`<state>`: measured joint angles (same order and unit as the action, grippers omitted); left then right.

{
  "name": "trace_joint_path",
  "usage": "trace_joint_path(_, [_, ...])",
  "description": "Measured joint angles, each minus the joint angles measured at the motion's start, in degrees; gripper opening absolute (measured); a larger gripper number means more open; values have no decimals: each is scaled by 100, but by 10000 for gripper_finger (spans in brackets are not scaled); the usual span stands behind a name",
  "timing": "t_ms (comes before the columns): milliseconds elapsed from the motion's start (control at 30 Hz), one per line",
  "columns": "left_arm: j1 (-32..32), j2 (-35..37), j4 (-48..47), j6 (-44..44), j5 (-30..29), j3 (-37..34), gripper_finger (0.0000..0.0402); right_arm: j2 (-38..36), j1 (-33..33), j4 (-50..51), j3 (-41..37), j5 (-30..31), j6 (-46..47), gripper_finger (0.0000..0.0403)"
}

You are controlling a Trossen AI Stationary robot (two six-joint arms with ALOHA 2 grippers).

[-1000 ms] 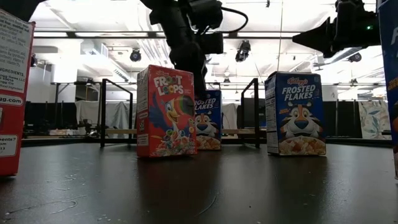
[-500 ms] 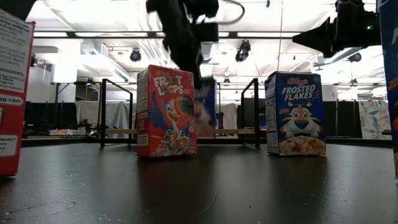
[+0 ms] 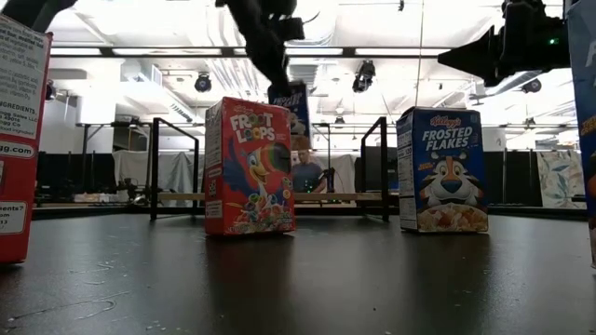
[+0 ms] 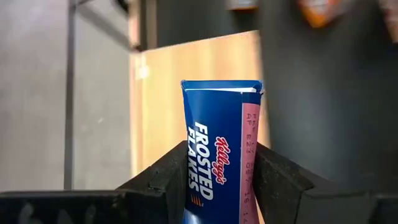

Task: Stack cereal on shelf
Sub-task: Put the top blue cereal box on the shelf

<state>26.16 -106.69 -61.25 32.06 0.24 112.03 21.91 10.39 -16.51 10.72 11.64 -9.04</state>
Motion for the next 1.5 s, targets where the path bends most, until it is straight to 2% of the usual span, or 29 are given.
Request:
trace_joint_path(133, [699,0,262,30,363,-253,138,0,0,0,0,0,2,9])
trace_joint_path(333, [1232,-10,844,186,385,-711,138,0,0,2,0,0,0,9])
trace_joint_path(1000, [1286,-468,942,424,342,-792,140,0,0,4,0,37,-90,9])
trace_joint_path(1500, [1323,-471,1199,345,329,-792,191,0,2,4,0,39,-100,9])
